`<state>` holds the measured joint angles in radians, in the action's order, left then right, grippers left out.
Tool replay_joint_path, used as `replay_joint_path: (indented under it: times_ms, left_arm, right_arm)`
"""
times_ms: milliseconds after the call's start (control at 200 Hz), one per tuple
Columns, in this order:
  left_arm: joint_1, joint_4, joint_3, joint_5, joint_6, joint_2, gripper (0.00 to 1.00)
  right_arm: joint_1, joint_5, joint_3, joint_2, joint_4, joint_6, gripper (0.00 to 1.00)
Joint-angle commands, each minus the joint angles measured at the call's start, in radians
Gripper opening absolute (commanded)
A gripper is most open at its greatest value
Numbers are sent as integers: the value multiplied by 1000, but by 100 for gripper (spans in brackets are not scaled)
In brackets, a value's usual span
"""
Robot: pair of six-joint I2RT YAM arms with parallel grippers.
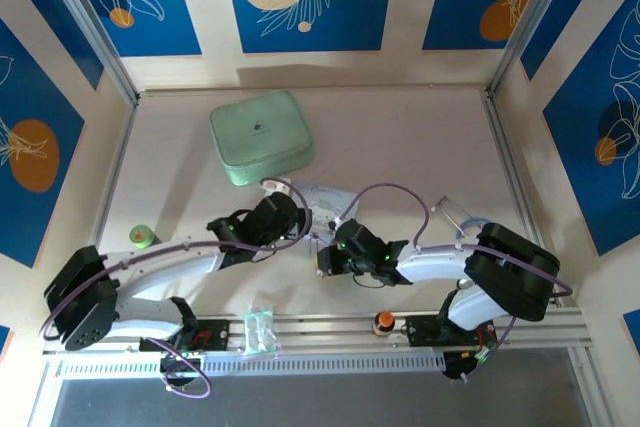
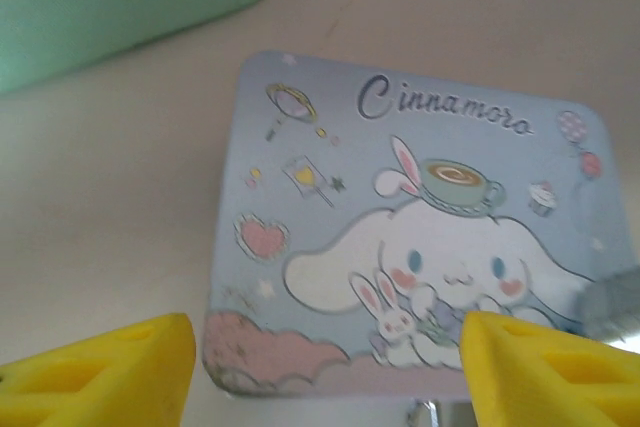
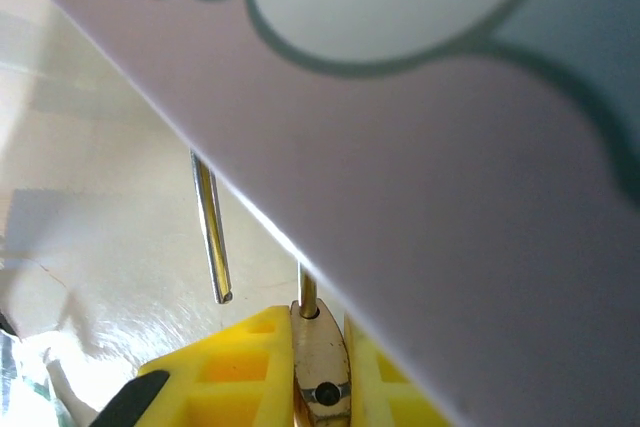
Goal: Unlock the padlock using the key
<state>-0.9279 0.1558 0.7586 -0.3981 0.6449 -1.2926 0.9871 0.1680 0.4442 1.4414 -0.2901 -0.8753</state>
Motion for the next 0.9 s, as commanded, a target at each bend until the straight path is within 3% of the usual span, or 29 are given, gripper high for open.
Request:
replay_joint_path:
  times_ms: [0, 65, 355, 655, 895]
  left_arm:
    - [39, -41, 38, -22, -111, -64, 71]
    - [58, -83, 48, 16, -124, -109, 71]
    - [63, -90, 86, -4, -156, -267, 68]
    - [62, -162, -33, 138, 3, -221, 55]
    - [36, -222, -116, 233, 128, -160, 52]
  right_arm:
    - [-10, 8, -59, 16, 79, -154, 3]
    - [-10, 14, -59, 17, 96, -196, 3]
    - [-9, 63, -76, -9, 182, -263, 2]
    - [-62, 29, -171, -51, 104, -329, 0]
    - [-96, 23, -235, -87, 44, -374, 0]
